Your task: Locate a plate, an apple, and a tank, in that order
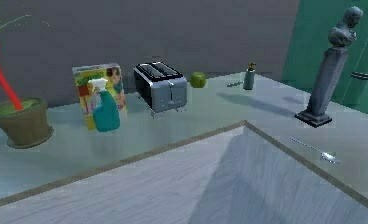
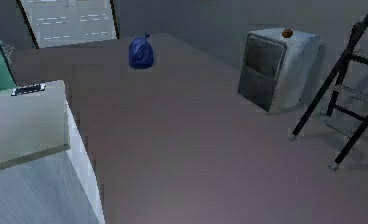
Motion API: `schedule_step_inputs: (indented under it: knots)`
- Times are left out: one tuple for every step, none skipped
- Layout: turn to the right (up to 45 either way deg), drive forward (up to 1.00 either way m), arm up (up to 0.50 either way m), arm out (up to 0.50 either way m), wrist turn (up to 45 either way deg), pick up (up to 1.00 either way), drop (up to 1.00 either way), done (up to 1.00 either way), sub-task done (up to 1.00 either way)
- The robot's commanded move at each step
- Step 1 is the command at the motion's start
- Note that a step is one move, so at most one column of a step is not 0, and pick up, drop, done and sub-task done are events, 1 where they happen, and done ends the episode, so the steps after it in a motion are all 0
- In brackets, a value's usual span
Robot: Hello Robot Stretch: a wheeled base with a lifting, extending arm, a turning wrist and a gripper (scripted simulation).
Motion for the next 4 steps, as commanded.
schedule_step_inputs:
  knots:
    - [0.0, 0.00, 0.00, 0.00, 0.0, 0.00, 0.00, 0.00, 1.00]
    - [45.0, 0.00, 0.00, 0.00, 0.0, 0.00, 0.00, 0.00, 0.00]
    - [45.0, 0.00, 0.00, 0.00, 0.0, 0.00, 0.00, 0.00, 0.00]
    - [45.0, 0.00, 0.00, 0.00, 0.0, 0.00, 0.00, 0.00, 0.00]
